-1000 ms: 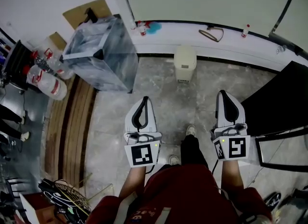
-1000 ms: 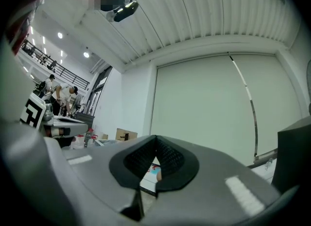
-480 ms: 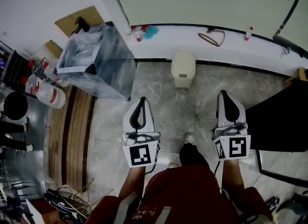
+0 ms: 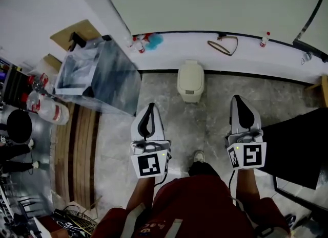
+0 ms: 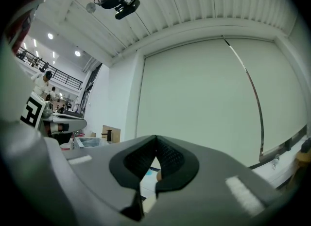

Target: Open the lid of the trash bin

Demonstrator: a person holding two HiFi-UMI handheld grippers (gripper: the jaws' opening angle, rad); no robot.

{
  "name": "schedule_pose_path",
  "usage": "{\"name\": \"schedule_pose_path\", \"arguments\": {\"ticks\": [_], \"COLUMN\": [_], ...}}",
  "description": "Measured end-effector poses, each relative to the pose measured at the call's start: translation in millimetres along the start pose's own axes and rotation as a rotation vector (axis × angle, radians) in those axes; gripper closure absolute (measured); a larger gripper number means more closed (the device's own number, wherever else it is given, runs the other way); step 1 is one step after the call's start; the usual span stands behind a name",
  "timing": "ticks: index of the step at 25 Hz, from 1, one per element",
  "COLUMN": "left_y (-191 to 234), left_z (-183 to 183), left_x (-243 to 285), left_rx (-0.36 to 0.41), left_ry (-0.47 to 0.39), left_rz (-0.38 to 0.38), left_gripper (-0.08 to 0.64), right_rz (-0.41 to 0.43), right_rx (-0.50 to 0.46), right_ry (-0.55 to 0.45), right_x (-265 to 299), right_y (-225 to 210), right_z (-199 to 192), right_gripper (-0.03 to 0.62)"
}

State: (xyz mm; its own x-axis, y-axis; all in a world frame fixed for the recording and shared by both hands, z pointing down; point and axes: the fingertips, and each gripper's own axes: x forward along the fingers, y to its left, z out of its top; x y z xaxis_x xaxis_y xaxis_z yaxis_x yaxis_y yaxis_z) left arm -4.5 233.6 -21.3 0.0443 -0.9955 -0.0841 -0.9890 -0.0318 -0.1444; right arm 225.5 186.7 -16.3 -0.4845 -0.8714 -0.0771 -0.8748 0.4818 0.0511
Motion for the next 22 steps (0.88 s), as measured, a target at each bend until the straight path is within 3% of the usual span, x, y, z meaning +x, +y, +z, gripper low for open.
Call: {"name": "schedule_pose_path", "arguments": {"ticks": [9, 18, 22], "left_y": [-4.2, 40.9, 64.5], "left_z": [-2.9, -27.9, -29.9], "left_x": [50.1, 82.7, 104.5], "left_rx": [0.019, -0.02, -0.029], "left_ry": [-0.003, -0.01, -0.064], "left_rz": [0.005, -0.019, -0.059], "left_gripper": [0.555, 0.555, 0.555], "right_rz": [0.021, -0.006, -0.03], "right_rx": [0.033, -0.003, -0.033], "right_ry": [0.001, 0.015, 0.016], "right_x": [48.4, 91.9, 117.7], "right_y": [-23.6, 2.9, 20.5], "right_z": [-14.2, -25.3, -23.9], "right_gripper": [0.594, 0.594, 0.593]}}
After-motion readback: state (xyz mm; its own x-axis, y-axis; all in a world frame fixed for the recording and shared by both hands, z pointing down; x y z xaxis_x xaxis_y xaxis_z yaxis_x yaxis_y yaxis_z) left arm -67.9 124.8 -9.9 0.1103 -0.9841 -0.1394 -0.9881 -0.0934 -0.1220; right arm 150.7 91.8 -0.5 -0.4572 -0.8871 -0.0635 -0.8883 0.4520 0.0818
